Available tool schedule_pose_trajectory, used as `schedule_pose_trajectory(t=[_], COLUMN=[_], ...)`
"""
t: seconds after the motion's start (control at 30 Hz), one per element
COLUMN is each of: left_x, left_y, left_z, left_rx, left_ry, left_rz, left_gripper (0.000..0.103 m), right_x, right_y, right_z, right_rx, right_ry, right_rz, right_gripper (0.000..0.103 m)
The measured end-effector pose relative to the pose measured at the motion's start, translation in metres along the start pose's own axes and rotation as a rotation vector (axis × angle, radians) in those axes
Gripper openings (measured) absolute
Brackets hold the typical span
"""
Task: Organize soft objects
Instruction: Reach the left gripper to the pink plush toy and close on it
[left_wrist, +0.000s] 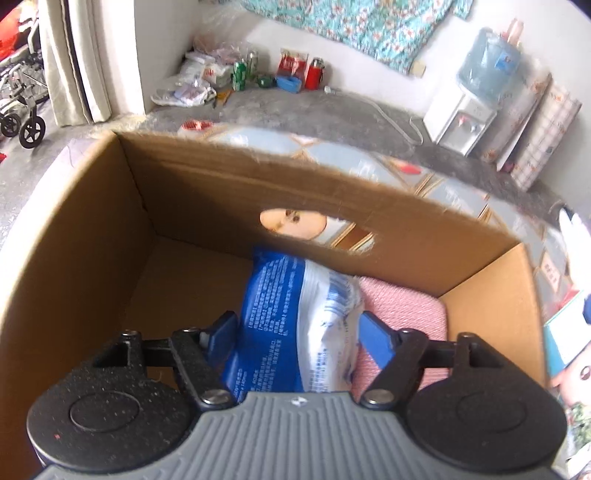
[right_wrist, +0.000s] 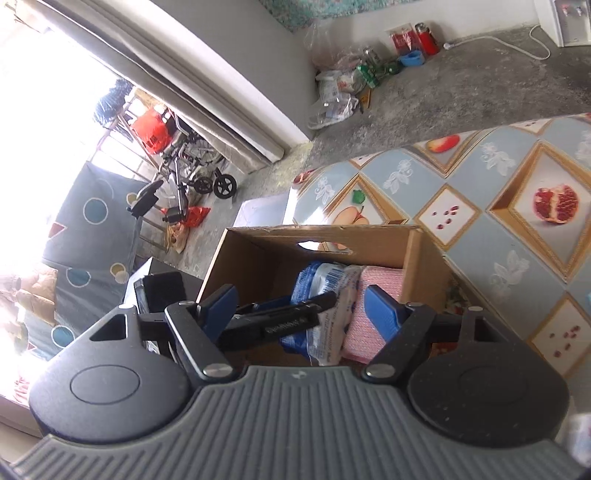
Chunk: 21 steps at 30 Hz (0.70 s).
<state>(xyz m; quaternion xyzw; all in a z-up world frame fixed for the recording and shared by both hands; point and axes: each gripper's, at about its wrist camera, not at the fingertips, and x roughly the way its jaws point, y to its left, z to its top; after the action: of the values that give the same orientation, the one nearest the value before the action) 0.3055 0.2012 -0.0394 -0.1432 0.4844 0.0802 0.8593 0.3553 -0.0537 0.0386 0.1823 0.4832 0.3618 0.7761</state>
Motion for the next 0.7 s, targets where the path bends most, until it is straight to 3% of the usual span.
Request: schedule_pose_trajectory(t=[0.2, 0.43, 0.6, 0.7], left_x=[-0.062, -0.158, -0.194, -0.193], left_y=[-0.005, -0.055, -0.11, -0.143], left_z=[-0.008, -0.051, -0.101, -0.127], left_rx=[0.03, 0.24, 0.372, 0.43], left_ry=[-0.144, -0.351, -0.421, -0.414], left_rz=[0.022, -0.129, -0.277, -0.369], left_gripper=[0.085, 0.098, 0.102, 0.102], right_x=[-0.093, -0.205, -0.247, -0.263], right_y=[-0.017, -0.051, -0.088, -0.108], right_z=[-0.021, -0.072, -0.125, -0.155], right_rx=[-0.011, 0.013, 0.092, 0.144], right_ry=[-0.116, -0.27, -0.302, -0.314], right_rz=[-0.054, -0.184, -0.225, -0.238], right_gripper=[0.08, 0.084, 0.084, 0.084])
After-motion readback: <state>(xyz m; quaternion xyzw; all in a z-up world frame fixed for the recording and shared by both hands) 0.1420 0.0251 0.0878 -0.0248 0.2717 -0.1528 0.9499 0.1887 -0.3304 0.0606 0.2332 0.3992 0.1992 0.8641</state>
